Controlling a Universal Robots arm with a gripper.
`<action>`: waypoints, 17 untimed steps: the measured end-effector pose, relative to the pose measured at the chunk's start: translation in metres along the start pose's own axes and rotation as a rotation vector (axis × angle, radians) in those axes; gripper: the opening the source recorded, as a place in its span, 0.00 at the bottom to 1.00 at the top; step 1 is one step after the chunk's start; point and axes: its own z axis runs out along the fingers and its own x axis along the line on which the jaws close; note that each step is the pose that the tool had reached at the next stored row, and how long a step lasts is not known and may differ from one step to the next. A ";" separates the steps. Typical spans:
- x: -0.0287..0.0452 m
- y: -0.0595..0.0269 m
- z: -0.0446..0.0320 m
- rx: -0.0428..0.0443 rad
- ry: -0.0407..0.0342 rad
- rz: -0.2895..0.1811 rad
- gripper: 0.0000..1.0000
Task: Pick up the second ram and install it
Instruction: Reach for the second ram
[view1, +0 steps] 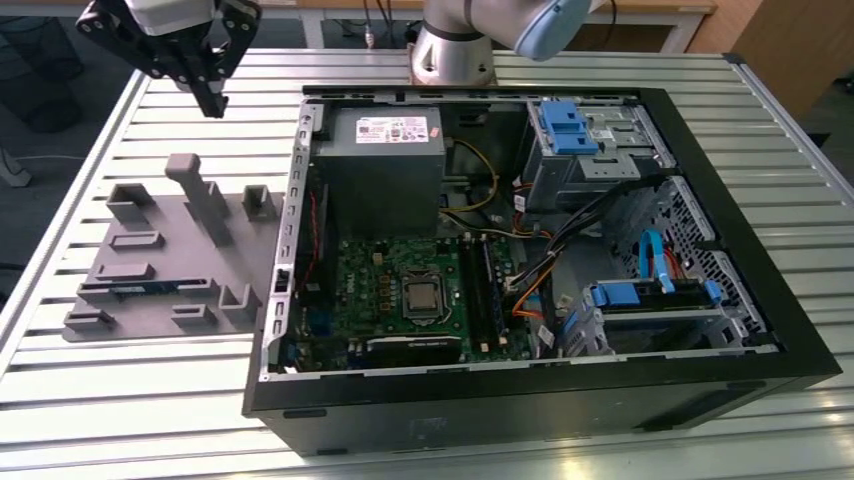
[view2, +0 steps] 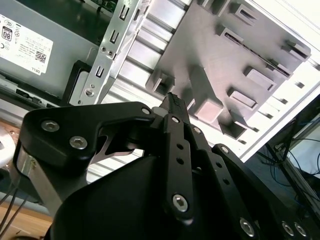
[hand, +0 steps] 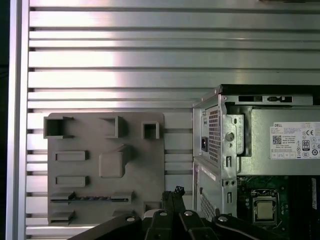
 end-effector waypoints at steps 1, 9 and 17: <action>0.0009 0.0000 0.0000 0.0000 0.0000 0.000 0.11; 0.0074 -0.0002 -0.0001 0.0000 0.0000 0.000 0.11; 0.0127 -0.0003 -0.0001 0.0000 0.0000 0.000 0.11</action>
